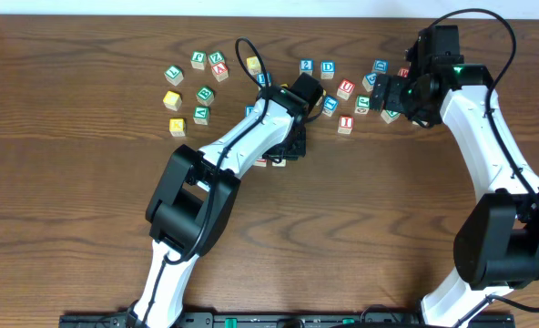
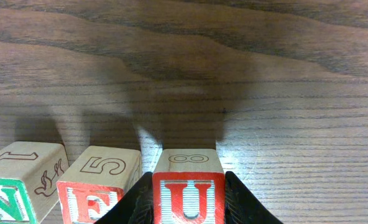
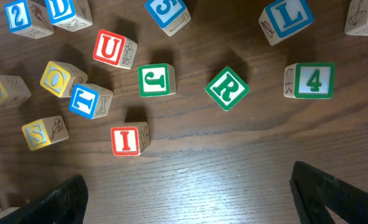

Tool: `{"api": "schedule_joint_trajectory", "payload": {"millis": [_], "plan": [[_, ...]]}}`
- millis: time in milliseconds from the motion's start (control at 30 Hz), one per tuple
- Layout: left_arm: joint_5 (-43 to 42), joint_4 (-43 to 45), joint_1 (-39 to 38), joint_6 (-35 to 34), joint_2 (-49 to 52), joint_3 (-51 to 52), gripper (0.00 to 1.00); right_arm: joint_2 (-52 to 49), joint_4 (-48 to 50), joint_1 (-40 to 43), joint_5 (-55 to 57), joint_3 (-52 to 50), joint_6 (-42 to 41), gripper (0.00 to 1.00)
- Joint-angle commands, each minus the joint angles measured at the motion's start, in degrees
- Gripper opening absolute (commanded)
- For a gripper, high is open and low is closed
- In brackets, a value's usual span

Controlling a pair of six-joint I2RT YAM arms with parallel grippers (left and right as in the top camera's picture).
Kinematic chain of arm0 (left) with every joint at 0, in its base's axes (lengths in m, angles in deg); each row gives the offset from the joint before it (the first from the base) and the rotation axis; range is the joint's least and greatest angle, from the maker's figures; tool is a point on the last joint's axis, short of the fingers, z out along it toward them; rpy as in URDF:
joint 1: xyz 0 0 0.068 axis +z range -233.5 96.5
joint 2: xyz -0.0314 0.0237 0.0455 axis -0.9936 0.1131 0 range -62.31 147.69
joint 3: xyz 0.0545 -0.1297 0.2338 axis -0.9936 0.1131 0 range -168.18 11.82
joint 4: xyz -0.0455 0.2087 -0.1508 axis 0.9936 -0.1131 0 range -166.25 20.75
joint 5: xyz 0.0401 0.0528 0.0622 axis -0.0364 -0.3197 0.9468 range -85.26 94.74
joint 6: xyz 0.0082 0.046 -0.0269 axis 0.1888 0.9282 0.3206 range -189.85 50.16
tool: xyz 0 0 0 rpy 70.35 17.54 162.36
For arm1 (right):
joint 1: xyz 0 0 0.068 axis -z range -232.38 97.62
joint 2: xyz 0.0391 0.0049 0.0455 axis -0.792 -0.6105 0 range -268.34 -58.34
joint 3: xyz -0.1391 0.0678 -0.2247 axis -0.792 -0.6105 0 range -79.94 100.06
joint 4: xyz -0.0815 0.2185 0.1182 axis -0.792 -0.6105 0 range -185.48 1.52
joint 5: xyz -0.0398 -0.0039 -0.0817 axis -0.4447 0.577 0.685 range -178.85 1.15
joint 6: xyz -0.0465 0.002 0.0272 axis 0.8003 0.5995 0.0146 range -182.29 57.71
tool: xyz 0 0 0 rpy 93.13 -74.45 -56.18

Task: Spell out NEURIPS
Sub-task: 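Carry the red U block and lower it right of the red E block, then open the left gripper to release the red U block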

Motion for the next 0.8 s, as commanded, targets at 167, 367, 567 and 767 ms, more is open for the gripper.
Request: {"api": "schedule_joint_trajectory", "payload": {"millis": [167,367,567,767], "plan": [[0.9,-1.1,0.2,-0.6,-0.4,1.3,0.31,-0.6,-0.1,0.3,0.5,-0.3,0.3,0.99],[0.5,-1.3,0.2,-0.6,-0.4,1.3,0.37,-0.6,-0.1,0.3,0.5,-0.3,0.3,0.99],[0.5,-1.4,0.2,-0.6,-0.4,1.3,0.38,-0.6,-0.1,0.3,0.5,-0.3,0.3,0.99],[0.5,-1.3,0.2,-0.6,-0.4,1.3,0.38,-0.6,-0.1,0.3,0.5,-0.3,0.3,0.99]]}}
